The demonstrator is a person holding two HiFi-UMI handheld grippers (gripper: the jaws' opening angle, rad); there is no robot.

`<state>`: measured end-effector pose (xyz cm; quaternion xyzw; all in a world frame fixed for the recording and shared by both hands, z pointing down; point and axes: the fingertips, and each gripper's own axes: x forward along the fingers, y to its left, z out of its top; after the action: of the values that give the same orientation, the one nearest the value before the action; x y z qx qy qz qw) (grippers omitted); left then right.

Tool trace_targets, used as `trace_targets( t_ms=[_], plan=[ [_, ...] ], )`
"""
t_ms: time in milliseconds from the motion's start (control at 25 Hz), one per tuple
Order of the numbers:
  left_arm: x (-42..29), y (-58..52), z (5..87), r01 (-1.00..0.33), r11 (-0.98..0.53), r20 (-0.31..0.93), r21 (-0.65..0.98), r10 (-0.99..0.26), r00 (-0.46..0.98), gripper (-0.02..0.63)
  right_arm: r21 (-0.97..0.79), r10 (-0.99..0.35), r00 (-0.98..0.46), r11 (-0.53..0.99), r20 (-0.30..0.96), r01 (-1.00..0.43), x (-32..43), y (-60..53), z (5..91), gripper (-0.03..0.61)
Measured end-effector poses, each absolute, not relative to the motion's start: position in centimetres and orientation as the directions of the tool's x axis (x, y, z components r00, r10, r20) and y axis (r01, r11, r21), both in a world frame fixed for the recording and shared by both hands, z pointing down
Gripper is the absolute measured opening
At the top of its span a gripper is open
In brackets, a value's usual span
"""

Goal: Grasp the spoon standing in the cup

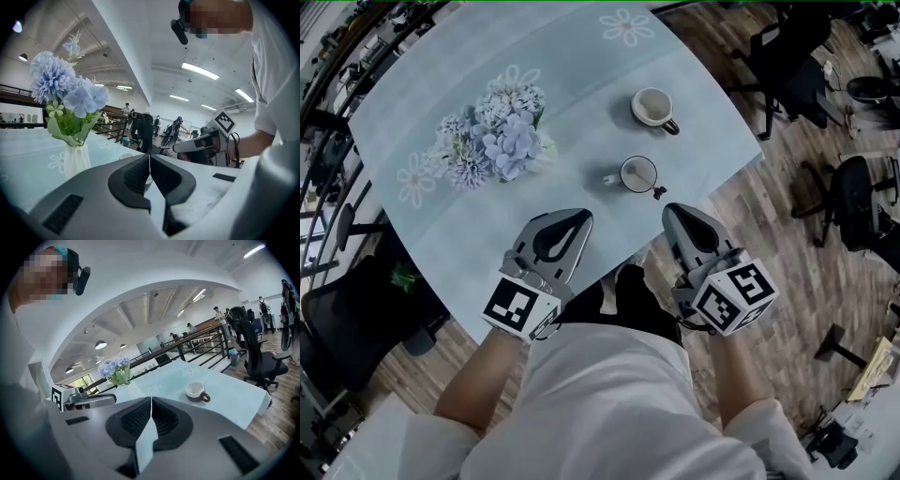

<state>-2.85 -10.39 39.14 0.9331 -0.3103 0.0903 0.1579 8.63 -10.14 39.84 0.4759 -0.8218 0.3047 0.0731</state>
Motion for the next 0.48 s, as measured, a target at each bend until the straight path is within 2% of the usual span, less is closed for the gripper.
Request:
trace_targets(
  t_ms=[480],
  plan=[
    [-1.0, -12.3, 41.7, -0.689, -0.676, 0.306, 0.263, -0.619, 0.724, 0.021, -0.367, -0.628, -0.61, 0.487, 0.483, -0.793, 10.1, -13.6, 43.2, 0.025]
  ],
)
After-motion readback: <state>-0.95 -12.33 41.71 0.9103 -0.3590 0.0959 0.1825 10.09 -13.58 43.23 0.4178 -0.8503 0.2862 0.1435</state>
